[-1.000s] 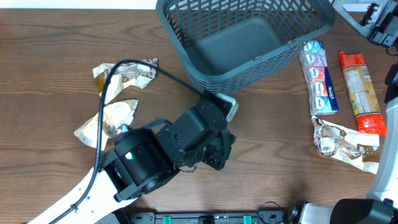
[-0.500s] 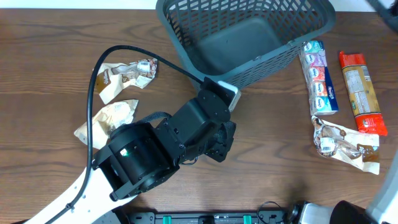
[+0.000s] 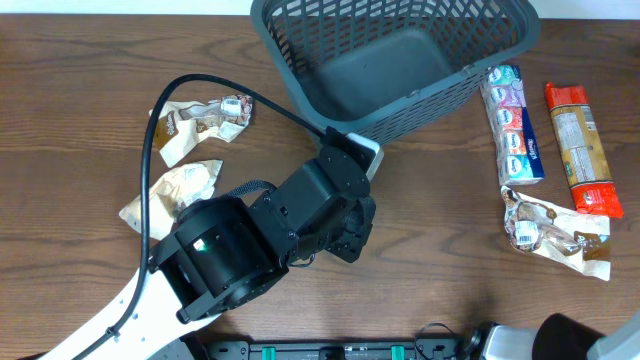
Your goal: Pack container
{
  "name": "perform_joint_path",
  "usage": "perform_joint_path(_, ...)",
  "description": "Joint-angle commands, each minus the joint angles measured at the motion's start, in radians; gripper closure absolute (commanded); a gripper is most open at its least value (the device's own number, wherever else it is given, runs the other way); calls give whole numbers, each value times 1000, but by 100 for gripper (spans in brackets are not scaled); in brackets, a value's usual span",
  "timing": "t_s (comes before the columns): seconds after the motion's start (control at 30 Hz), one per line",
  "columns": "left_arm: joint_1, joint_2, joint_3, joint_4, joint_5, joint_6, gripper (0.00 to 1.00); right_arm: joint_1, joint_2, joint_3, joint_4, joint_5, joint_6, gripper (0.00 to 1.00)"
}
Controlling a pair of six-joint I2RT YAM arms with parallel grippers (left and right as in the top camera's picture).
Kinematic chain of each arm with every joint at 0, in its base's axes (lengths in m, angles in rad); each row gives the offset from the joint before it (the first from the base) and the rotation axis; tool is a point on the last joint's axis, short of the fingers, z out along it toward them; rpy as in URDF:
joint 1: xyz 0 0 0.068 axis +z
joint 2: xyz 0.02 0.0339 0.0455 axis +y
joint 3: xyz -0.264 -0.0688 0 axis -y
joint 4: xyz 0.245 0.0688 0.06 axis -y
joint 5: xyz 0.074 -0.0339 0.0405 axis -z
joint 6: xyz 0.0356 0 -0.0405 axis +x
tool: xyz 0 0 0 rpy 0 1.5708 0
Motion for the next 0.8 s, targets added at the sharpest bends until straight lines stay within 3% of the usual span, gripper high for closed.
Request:
perform_joint_path(0.0,-4,-4,18,-3,-8,13,94,-8,70,-1,-8,-77,-108,98)
perform_joint_path(0.2,-4,-4,18,-4,-7,13,94,-3,96,0,4,-78,-112,97)
perform_joint_path(0.23,-4,-4,18,-6,-7,13,94,3,93,1,11,-69,-106,87)
perform_joint_path(0.3,-4,-4,18,-7,-7,13,94,10,90,1,47,-50,-77,80)
perform_joint_path(0.4,-4,-4,18,-6,-8,13,94,18,84,1,99,-35,-29,84)
perform_joint_path(0.5,-4,-4,18,-6,-8,13,94,11,79,1,117,-77,-106,87)
perform_joint_path(0.6,-4,-4,18,-6,-8,13,94,-21,82,-3,111,-153,-196,98)
perform_joint_path(0.77,-4,-4,18,-7,-8,13,94,-124,82,-12,63,-133,-201,98)
